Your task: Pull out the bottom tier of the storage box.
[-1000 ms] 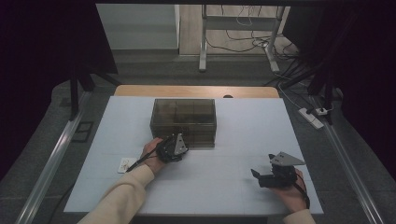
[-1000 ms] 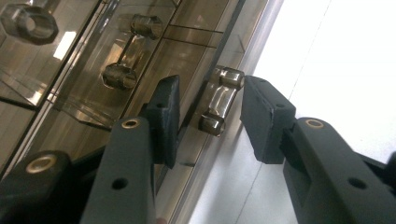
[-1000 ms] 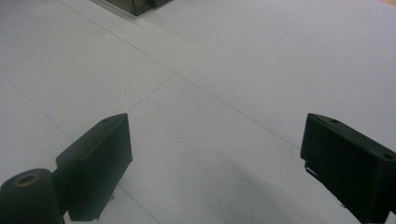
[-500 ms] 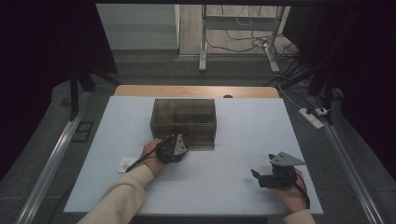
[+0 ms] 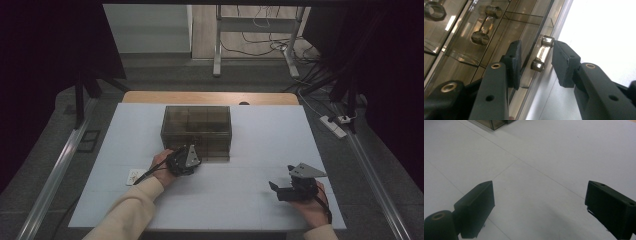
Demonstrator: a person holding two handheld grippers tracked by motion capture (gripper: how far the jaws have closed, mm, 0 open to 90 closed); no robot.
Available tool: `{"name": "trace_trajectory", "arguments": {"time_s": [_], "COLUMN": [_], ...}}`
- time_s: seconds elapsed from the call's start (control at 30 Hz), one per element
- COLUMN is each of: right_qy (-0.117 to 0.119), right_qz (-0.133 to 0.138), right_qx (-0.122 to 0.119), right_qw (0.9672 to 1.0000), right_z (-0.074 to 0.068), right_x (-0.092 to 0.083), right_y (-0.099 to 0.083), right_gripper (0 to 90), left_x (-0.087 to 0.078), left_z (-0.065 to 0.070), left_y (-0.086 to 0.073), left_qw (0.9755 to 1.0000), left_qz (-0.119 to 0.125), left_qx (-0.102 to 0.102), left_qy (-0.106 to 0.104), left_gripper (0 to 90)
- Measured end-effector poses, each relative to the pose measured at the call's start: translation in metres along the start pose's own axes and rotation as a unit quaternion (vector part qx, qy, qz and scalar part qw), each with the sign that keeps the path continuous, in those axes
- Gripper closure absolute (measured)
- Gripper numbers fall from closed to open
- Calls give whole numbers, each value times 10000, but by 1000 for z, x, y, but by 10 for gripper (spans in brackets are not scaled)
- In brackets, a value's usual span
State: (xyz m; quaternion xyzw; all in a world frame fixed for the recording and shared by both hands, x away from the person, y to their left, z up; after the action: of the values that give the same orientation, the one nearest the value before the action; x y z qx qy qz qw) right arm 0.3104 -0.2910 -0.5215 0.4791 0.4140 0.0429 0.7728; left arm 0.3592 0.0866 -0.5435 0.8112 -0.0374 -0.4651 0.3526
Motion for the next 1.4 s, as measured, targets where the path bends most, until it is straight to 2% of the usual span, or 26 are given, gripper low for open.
{"name": "trace_trajectory", "arguments": {"time_s": [1.4], "right_qy": [4], "right_qz": [1], "right_qx": [1], "right_qw": [10000], "right_z": [0], "right_x": [-1], "right_y": [0], "right_gripper": [87], "left_x": [-6], "left_z": [5], "left_y": [-1], "left_qw": [9995], "left_qz": [-1], "left_qx": [-1], "left_qy": [-300], "left_gripper": [622]}}
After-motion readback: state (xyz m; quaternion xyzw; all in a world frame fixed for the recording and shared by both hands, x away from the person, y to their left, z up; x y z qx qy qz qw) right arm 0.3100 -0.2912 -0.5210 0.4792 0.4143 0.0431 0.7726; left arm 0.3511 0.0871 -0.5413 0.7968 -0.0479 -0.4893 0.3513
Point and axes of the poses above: each handheld gripper's, and its own axes: x roughly forward along the jaws, y roughly out of its top, z roughly to its right, the point moved 2 cm from there along x, roughly forward along the jaws, and after that the axes turned 6 degrees about -x, right-handed, at the moved point
